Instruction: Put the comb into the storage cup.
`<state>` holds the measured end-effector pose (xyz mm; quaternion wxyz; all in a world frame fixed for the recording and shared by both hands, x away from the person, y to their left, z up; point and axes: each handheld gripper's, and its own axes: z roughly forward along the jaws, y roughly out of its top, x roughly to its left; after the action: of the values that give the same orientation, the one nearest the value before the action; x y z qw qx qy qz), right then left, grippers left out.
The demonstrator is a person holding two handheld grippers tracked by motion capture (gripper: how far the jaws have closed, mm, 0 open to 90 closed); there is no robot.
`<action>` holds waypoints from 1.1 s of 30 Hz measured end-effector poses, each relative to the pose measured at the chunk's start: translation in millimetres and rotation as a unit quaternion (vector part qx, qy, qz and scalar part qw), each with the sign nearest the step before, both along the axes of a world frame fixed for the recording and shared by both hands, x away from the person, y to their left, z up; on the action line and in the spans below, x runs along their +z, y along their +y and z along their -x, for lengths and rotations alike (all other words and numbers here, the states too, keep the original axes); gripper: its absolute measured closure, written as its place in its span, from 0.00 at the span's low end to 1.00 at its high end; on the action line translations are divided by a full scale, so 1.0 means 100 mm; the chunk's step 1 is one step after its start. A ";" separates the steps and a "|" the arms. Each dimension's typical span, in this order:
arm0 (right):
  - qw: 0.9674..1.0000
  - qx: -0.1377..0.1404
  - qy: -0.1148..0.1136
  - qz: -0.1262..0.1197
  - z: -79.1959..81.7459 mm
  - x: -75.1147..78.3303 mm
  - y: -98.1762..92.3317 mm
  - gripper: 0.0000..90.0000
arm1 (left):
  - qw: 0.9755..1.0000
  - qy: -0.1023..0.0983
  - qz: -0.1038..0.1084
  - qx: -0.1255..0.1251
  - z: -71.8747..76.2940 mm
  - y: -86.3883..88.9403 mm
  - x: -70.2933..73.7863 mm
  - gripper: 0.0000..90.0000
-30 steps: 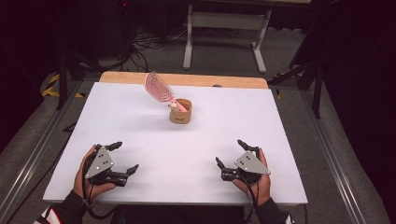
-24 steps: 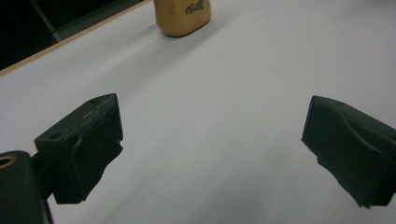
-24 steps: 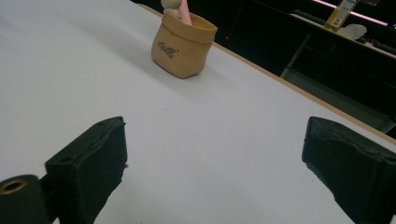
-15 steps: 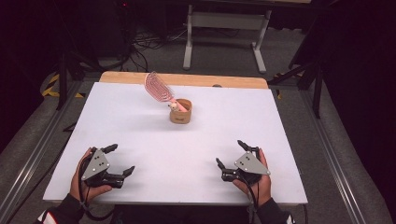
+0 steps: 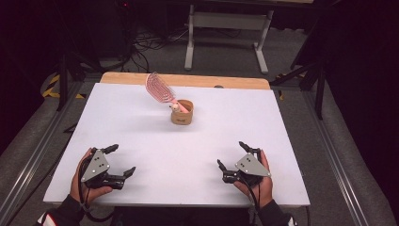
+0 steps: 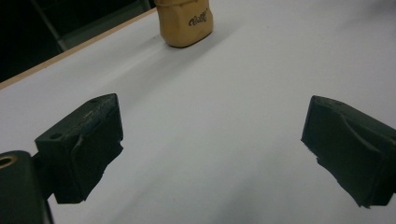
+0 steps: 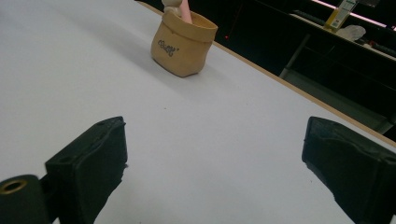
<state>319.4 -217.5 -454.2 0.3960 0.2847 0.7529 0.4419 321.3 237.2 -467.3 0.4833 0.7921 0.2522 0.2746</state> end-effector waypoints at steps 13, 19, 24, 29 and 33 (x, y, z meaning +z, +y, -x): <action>1.000 0.000 0.002 0.001 -0.01 -0.01 0.00 0.08 | 1.000 0.004 -0.003 -0.003 -0.01 -0.01 -0.02 0.07; 1.000 0.000 0.003 0.001 -0.01 -0.01 0.00 0.08 | 1.000 0.008 -0.005 -0.006 -0.02 -0.02 -0.03 0.07; 1.000 -0.002 0.002 0.001 -0.01 -0.01 -0.01 0.08 | 1.000 0.004 -0.005 -0.002 -0.01 -0.03 -0.02 0.07; 1.000 -0.007 0.003 -0.009 0.00 -0.01 -0.01 0.08 | 1.000 0.002 0.003 0.001 0.00 -0.03 0.00 0.07; 1.000 -0.012 0.003 -0.010 0.00 -0.02 -0.02 0.08 | 1.000 0.002 0.002 -0.001 -0.02 -0.05 0.00 0.07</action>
<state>319.6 -219.7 -456.5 0.3959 0.2987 0.7466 0.4434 322.8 232.6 -467.1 0.4846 0.7919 0.2531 0.2719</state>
